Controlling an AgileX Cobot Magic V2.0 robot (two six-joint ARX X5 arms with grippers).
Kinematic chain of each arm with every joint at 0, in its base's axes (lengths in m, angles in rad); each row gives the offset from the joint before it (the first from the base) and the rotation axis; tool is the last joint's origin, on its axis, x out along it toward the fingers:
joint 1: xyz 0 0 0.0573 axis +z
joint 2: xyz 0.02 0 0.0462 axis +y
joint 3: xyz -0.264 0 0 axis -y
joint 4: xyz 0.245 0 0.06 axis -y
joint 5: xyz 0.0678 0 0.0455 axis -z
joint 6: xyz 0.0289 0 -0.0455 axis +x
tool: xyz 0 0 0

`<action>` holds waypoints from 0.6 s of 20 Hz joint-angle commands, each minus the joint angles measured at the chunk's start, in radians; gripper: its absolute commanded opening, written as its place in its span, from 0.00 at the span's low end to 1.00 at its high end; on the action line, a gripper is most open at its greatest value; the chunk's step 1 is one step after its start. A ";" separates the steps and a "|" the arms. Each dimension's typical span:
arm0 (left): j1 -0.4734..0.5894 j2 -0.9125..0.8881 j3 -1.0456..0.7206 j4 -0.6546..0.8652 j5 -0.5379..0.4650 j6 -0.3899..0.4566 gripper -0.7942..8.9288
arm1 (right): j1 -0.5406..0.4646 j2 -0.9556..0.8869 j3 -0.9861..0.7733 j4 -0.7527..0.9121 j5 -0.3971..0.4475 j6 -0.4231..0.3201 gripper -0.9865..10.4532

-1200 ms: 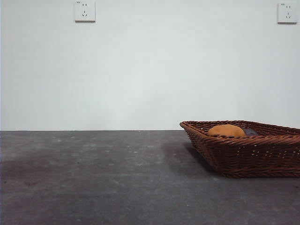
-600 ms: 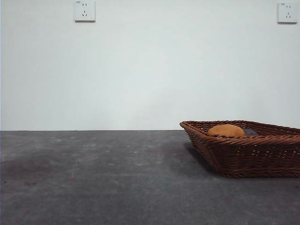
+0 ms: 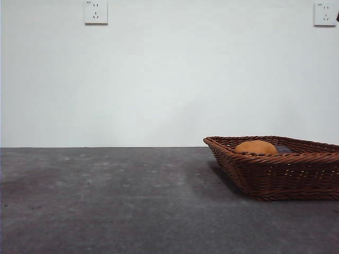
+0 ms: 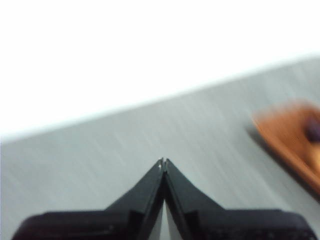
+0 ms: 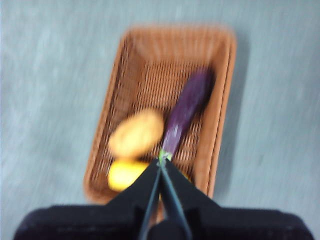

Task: Help me put the vegetables on the table into the basket

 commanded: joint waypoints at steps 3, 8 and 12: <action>0.137 -0.211 -0.308 0.316 0.011 0.116 0.08 | 0.001 0.003 0.000 0.136 0.028 0.004 0.09; 0.185 -0.413 -0.695 0.538 0.018 0.064 0.08 | 0.000 0.003 0.000 0.202 0.045 0.003 0.09; 0.185 -0.502 -0.914 0.578 0.018 -0.033 0.08 | 0.000 0.003 0.000 0.209 0.045 0.004 0.09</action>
